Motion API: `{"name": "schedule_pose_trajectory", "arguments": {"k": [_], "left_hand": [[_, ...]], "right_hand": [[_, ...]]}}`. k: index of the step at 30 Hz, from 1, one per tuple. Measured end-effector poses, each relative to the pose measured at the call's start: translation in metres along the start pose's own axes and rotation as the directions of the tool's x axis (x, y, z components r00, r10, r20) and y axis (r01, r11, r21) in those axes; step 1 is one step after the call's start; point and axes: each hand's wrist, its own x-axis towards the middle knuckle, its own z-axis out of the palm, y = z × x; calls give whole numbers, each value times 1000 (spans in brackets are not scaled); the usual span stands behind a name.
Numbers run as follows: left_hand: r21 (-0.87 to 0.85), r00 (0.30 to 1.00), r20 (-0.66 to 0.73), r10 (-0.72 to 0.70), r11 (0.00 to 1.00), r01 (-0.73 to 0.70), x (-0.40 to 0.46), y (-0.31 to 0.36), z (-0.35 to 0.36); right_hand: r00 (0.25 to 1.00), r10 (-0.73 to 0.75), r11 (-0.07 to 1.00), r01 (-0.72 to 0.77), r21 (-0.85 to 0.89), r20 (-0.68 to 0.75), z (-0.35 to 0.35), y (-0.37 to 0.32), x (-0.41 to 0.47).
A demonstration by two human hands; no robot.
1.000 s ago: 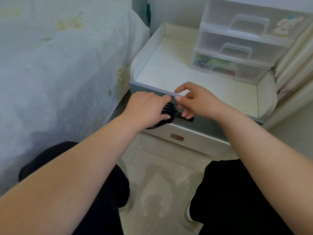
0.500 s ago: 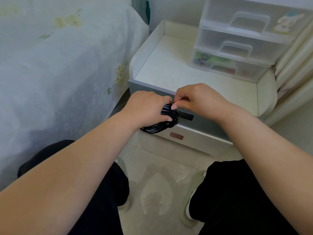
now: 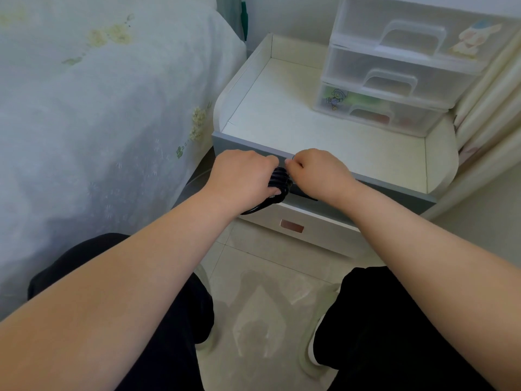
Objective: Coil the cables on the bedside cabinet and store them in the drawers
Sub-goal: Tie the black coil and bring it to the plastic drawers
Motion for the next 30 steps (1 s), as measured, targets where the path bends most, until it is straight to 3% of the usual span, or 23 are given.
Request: {"name": "schedule_pose_trajectory", "arguments": {"k": [2, 4, 7, 10, 13, 17, 19, 23, 26, 30], "left_hand": [[5, 1000, 14, 0, 1000, 0, -1, 1, 0], [-26, 999, 36, -3, 1000, 3, -1, 0, 1], [-100, 999, 42, -18, 995, 22, 0, -6, 0], [-195, 996, 91, -19, 980, 37, 3, -17, -3], [-309, 989, 149, 0, 950, 46, 4, -26, -3], [-431, 978, 200, 51, 902, 41, 5, -32, -7], [-482, 971, 228, 74, 875, 47, 5, -32, -9], [-473, 966, 244, 90, 880, 38, 5, -27, -9], [-442, 971, 230, 63, 896, 47, 6, -25, -9], [-379, 987, 158, 12, 924, 49, 3, -15, -13]], "right_hand": [[990, 132, 976, -140, 167, 57, 4, -3, 2], [987, 147, 968, -158, 195, 68, 5, -4, 3], [998, 5, 983, 5, 184, -57, 0, -2, 0], [981, -189, 916, 195, 349, -53, -14, 0, -7], [956, -286, 883, 236, 406, 67, -23, 7, -8], [953, -304, 842, 258, 473, 21, -30, 17, -7], [941, -337, 844, 320, 430, -38, -30, 17, -6], [899, -435, 884, 437, 164, -55, -26, 10, -7], [923, -382, 910, 384, 153, -46, -23, 5, -10], [972, -220, 916, 234, 326, -79, -13, -3, -14]]}}
